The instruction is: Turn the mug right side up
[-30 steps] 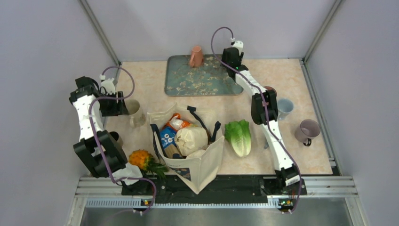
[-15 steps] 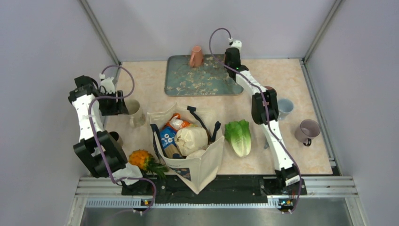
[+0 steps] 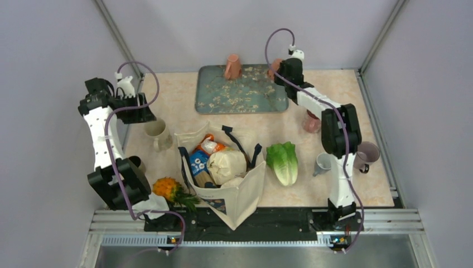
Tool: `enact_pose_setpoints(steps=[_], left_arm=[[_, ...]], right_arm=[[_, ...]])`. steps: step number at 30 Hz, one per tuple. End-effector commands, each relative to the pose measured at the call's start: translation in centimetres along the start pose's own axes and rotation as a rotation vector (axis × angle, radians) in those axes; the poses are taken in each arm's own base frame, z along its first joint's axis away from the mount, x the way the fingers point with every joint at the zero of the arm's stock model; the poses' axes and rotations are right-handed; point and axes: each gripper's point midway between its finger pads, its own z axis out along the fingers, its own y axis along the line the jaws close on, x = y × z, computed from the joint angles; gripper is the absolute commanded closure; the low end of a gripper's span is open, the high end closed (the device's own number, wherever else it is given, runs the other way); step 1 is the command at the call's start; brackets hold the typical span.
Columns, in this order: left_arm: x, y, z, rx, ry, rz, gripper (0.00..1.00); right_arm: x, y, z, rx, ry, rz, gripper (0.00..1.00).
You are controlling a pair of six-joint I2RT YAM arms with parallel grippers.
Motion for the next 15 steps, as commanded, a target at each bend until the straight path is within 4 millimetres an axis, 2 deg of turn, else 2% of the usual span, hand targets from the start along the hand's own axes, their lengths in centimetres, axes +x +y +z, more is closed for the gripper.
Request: enact_pose_setpoints(steps=[1,3,6,9,11,15], left_arm=[[-3.6,-4.0,-1.4,0.085,-0.110,0.062,0.38],[-4.3,-5.6,-1.4,0.118,-0.121,0.083,0.38],[-6.5,-8.9,-1.9,0.149,-0.152,0.156,0.36],[-9.0,-13.9,-2.7,0.250,-0.208,0.202,0.34],[-10.6,-17.7,-3.6,0.353,-0.254,0.202,0.32],[-12.4,-25.7,-4.2,0.542,-0.299,0.210,0.32]], right_arm=[[-11.3,3.8,-6.2,-0.181,-0.283,0.146,1.00],[-13.0,4.7,-8.8,-0.236,-0.320,0.156,1.00],[-15.1,5.9,-12.7,-0.301,-0.360,0.155,1.00],[-17.7,6.5,-17.5,-0.336,-0.404,0.166,1.00],[-18.7,7.4,-21.2,-0.405,-0.427,0.191,1.00],[-19.3,8.4,-27.7,-0.521,-0.455,0.277,1.00]])
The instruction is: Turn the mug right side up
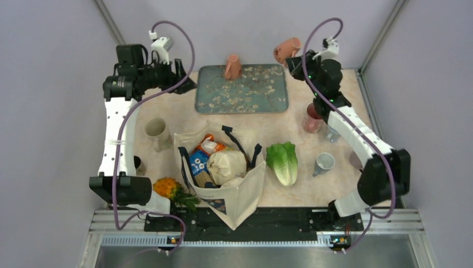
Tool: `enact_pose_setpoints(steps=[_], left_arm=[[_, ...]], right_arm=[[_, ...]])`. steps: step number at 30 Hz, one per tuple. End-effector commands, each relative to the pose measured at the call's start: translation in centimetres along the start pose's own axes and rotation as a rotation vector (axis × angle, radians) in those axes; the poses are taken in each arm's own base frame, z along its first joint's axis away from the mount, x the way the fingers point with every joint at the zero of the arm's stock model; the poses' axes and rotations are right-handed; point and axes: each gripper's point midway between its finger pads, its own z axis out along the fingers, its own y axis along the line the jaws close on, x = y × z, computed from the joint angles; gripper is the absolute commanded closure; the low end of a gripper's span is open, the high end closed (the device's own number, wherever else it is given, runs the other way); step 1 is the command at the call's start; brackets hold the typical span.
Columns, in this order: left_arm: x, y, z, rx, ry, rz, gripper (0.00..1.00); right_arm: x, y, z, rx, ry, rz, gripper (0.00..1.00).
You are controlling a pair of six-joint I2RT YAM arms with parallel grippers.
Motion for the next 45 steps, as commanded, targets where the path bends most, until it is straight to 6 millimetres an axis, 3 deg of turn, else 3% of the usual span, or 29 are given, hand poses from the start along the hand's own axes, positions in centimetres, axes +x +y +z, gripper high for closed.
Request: enact_pose_setpoints(steps=[1,6,10,13,18,21,25,29,37,42,45], left_arm=[[-4.6,-7.5,2.1,0.224,-0.109,-0.038,0.32],[-7.4,-15.1,3.9,0.487,-0.146,-0.137,0.32],[-8.2,-20.9,4.9,0.671,-0.126,-0.195,0.32],[-8.1,-24.5,5.3,0.772,-0.099,-0.228,0.32],[-9.1,-28.1,4.5,0.903,-0.107,-0.257,0.32],[-9.8,-29.7,3.3,0.964,-0.134,-0.233,0.32],[-9.5,-30.1,2.8,0.973,-0.131,-0.222,0.33],[-9.8,-30.3,3.4,0.945,-0.166,-0.186,0.39],[-10.1,-30.4,6.0,0.866,-0.194,-0.120,0.39],[-10.1,-30.9,6.4,0.885,-0.197,-0.123,0.41],[-10.1,-31.4,6.1,0.911,-0.193,-0.128,0.48]], right_arm=[[-8.2,8.1,-7.6,-0.259,-0.203,0.109,1.00],[-10.0,11.9,-13.7,-0.407,-0.251,0.224,1.00],[-11.4,13.5,-17.0,-0.474,-0.281,0.291,1.00],[-11.8,14.5,-18.8,-0.494,-0.294,0.303,1.00],[-11.7,15.4,-20.3,-0.506,-0.282,0.323,1.00],[-11.7,15.5,-20.7,-0.509,-0.278,0.338,1.00],[-12.3,15.4,-21.4,-0.504,-0.299,0.342,1.00],[-11.9,15.5,-21.1,-0.499,-0.275,0.341,1.00],[-10.5,15.6,-20.4,-0.522,-0.232,0.375,1.00],[-9.3,15.8,-19.7,-0.552,-0.192,0.419,1.00],[-8.3,15.7,-18.9,-0.548,-0.161,0.437,1.00]])
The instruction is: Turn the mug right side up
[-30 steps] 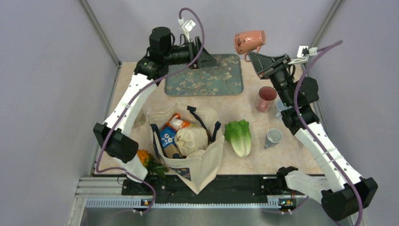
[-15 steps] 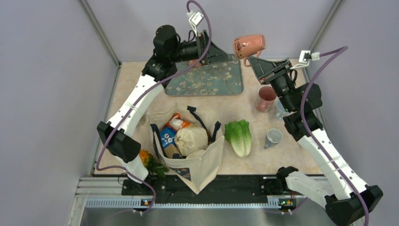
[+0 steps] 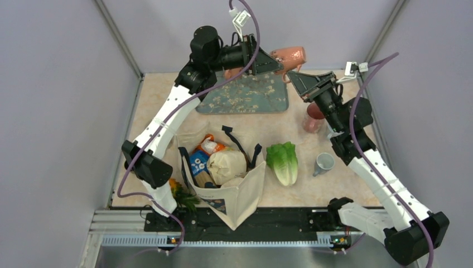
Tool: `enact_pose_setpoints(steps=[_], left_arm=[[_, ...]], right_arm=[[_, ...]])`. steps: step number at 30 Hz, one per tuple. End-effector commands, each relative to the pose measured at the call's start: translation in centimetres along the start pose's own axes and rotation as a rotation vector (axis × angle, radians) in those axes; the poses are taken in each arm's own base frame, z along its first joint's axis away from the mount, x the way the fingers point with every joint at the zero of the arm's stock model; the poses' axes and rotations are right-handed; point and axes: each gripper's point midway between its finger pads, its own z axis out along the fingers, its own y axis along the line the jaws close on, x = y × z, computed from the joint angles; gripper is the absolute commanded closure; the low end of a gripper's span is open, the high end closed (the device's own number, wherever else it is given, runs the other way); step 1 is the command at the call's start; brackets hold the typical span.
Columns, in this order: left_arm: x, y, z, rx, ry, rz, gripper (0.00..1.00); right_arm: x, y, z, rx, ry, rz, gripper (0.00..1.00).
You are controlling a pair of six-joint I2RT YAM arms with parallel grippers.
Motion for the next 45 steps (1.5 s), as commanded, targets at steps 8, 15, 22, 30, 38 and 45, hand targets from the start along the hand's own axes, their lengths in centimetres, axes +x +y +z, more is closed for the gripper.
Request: enact_pose_setpoints(steps=[8,15,22,30,38,45], left_arm=[[-0.8,-1.4,0.5,0.052,-0.025,0.029,1.00],[-1.1,4.6,-2.3,-0.230,-0.033,0.162,1.00],[-4.2,13.1,-13.2,-0.701,0.020,0.424,1.00],[-1.5,18.9,-34.8,-1.269,0.356,0.452,1.00],[5.6,20.6,-50.8,-1.552,0.592,0.216,1.00],[13.1,22.8,-55.3,-1.512,0.787,-0.009,1.00]], right_arm=[[3.5,-0.2,1.4,-0.096,0.109,0.160,1.00],[4.9,-6.8,0.0,0.226,0.156,0.015,0.37],[5.7,-9.6,-1.9,0.367,0.239,-0.111,0.01],[5.6,-10.9,-3.8,0.437,0.314,-0.265,0.01],[6.6,-11.9,-3.9,0.456,0.378,-0.299,0.01],[7.5,-12.7,-4.0,0.469,0.416,-0.293,0.01]])
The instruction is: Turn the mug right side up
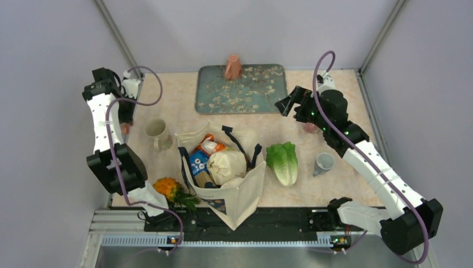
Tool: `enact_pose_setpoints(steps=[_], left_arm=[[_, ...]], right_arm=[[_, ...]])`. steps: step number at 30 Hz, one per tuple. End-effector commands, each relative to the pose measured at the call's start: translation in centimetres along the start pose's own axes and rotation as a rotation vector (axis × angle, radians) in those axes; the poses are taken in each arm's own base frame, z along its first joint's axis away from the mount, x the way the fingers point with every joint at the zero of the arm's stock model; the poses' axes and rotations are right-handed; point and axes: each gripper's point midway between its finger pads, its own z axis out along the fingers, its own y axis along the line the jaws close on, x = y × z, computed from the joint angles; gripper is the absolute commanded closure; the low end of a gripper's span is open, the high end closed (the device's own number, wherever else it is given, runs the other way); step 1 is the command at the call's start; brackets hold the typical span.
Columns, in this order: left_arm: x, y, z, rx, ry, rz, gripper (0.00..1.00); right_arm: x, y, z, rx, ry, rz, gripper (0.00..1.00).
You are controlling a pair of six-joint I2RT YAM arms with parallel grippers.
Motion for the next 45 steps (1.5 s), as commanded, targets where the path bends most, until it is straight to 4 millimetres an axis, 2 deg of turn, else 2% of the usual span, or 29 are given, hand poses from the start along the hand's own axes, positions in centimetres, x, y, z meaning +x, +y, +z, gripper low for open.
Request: enact_pose_setpoints(steps=[1,4,8,11,16,18,21,24,27,31,34,38,39,45], left_arm=[[3.4,0.0,2.5,0.068,0.128,0.068,1.00],[4.7,0.8,4.7,0.090,0.172,0.042,1.00],[4.7,0.7,7.5,0.139,0.178,0.053,1.00],[4.5,0.1,9.2,0.203,0.181,0.051,1.00],[6.2,-1.5,11.6,0.301,0.274,0.013,1.00],[6.8,-1.6,12.3,0.305,0.293,0.006,0.96],[7.1,-2.1,12.4,0.328,0.308,-0.004,0.73],[6.8,-2.4,12.1,0.342,0.297,-0.012,0.58],[5.9,-2.0,11.2,0.328,0.269,-0.017,0.49],[3.8,-1.2,9.2,0.293,0.198,-0.023,0.43],[2.7,-0.9,7.5,0.273,0.163,-0.032,0.41],[2.4,-0.6,6.0,0.248,0.143,-0.024,0.40],[2.4,-0.5,5.7,0.239,0.143,-0.025,0.40],[2.3,-1.2,3.4,0.238,0.108,-0.030,0.39]], right_arm=[[-1.4,1.5,-0.5,-0.034,-0.023,-0.030,0.01],[-1.2,1.2,-0.5,-0.025,-0.020,-0.027,0.01],[-0.7,0.8,-0.3,-0.017,-0.010,-0.020,0.01],[-0.5,0.8,-0.3,-0.018,-0.003,-0.020,0.01],[-0.6,0.5,-0.5,-0.004,-0.010,-0.023,0.01],[-0.7,0.4,-0.5,0.000,-0.012,-0.023,0.01],[-0.7,0.4,-0.3,0.004,-0.011,-0.019,0.01],[-0.6,0.2,0.1,0.017,-0.008,-0.012,0.01],[-0.8,0.1,0.7,0.038,-0.008,0.005,0.01],[-1.7,0.2,2.1,0.096,-0.019,-0.012,0.01],[-2.0,0.9,4.2,0.141,-0.016,-0.056,0.01],[-2.8,3.3,8.0,0.126,-0.008,-0.126,0.01],[-3.5,4.7,9.2,0.098,-0.015,-0.134,0.01],[-4.0,9.5,17.3,-0.098,-0.046,-0.041,0.03]])
